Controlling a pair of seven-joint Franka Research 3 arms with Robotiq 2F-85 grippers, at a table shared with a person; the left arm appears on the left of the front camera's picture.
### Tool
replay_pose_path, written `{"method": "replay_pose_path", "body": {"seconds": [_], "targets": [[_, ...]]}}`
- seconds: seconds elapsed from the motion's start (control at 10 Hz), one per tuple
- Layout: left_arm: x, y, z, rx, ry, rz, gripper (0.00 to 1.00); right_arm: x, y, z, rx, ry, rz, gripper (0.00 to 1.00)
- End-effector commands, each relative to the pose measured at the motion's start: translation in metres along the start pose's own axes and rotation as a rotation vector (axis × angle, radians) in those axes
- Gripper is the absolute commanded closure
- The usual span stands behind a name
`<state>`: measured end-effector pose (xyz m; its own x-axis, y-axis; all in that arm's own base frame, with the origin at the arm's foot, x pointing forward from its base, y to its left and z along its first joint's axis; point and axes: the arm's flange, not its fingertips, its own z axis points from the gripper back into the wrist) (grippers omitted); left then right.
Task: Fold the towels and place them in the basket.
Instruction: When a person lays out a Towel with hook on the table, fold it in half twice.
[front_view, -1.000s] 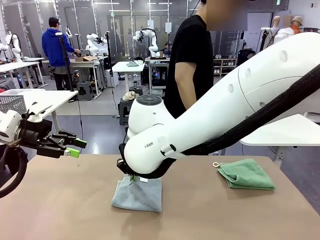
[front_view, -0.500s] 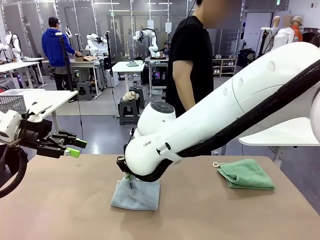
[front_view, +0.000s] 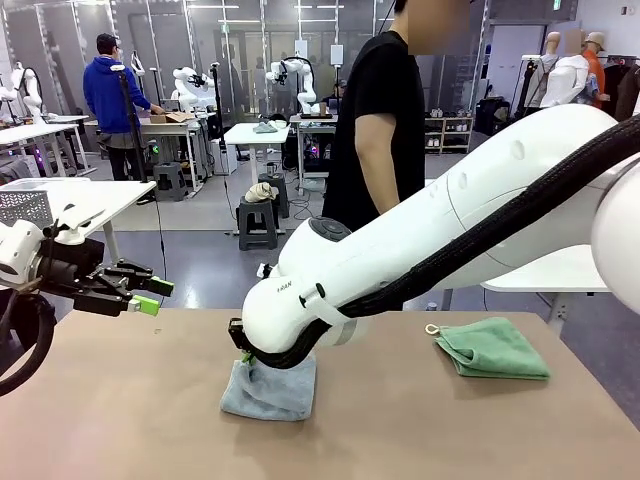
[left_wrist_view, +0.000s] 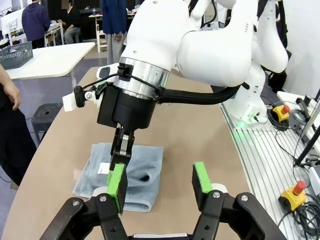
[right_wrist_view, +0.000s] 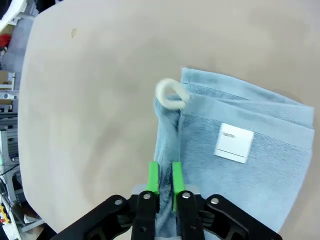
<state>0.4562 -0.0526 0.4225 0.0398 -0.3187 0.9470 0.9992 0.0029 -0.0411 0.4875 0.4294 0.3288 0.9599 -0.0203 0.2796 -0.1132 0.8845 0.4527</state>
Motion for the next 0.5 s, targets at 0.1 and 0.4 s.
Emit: {"method": "replay_pose_path", "body": {"seconds": [0.1, 0.4], "targets": [[0.002, 0.000, 0.001, 0.005, -0.012, -0.001, 0.33, -0.004, -0.010, 0.004, 0.099, -0.061, 0.026, 0.73], [0.002, 0.000, 0.001, 0.005, -0.012, -0.001, 0.33, -0.014, -0.019, 0.029, -0.084, -0.008, 0.031, 0.50]]}}
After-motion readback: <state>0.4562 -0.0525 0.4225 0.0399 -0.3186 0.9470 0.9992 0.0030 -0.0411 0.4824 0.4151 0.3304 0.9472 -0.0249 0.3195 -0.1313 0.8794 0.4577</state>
